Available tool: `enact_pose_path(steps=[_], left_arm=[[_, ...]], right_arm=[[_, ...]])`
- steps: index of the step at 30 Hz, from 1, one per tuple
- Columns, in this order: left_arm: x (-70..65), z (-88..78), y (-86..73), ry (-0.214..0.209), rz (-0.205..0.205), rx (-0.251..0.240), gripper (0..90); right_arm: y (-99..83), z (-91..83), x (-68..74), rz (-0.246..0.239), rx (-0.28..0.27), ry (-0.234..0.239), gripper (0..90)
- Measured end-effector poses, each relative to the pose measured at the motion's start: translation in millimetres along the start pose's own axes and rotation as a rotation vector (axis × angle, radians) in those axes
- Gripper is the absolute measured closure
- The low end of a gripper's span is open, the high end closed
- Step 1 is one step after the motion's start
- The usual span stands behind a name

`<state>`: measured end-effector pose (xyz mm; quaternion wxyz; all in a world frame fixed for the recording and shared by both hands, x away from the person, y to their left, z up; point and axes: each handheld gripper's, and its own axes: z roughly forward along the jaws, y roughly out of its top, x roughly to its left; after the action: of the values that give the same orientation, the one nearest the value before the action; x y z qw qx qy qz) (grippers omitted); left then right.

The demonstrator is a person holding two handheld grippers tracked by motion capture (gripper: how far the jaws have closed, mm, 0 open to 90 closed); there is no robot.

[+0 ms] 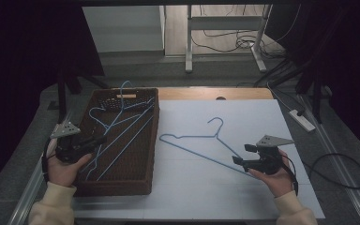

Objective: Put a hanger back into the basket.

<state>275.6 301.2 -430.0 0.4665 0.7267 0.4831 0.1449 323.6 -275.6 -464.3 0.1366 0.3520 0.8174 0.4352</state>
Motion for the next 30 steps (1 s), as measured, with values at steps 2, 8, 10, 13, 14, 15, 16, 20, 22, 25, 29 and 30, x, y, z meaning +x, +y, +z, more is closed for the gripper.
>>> enact_pose_path(steps=[2,8,10,13,14,15,16,20,22,25,29,30], left_arm=[[4.1,-1.1,0.2,0.002,-0.021,0.005,86.8],[7.7,-0.3,-1.9,-0.016,-0.036,0.032,86.8],[7.2,1.6,-0.2,-0.014,-0.030,0.053,86.8],[8.4,7.0,0.4,-0.028,-0.033,0.092,86.8],[8.8,8.1,0.9,-0.038,-0.032,0.094,86.8],[8.9,8.9,1.3,-0.042,-0.030,0.099,86.8],[9.2,11.8,2.1,-0.041,-0.027,0.112,86.8],[13.6,12.2,2.1,-0.047,-0.053,0.110,86.7],[19.9,11.5,-0.1,-0.032,-0.088,0.123,86.7],[25.2,11.1,-0.9,-0.005,-0.132,0.144,86.6],[26.2,12.4,0.2,0.038,-0.134,0.176,86.2],[26.4,12.8,0.3,0.045,-0.137,0.181,86.0]], right_arm=[[0.1,-0.2,-0.2,0.000,-0.002,0.000,26.7],[0.1,-0.1,0.2,-0.002,-0.002,0.001,26.7],[0.1,-0.4,0.0,0.000,-0.005,0.001,26.8],[0.2,-0.6,-0.4,0.002,-0.008,0.000,26.8],[0.1,-0.6,-0.5,0.001,-0.007,0.000,26.8],[0.0,-0.4,-0.4,0.001,-0.005,0.000,26.8],[0.0,-0.3,-0.1,0.001,-0.004,0.001,26.8],[0.1,0.1,0.1,-0.002,0.000,0.000,26.8],[0.1,0.2,0.1,-0.001,0.001,0.001,26.7],[0.2,0.5,0.6,0.000,0.000,0.001,26.7],[0.4,0.7,1.5,-0.007,0.001,-0.001,26.7],[0.5,0.6,1.8,-0.009,0.000,-0.004,26.8]])
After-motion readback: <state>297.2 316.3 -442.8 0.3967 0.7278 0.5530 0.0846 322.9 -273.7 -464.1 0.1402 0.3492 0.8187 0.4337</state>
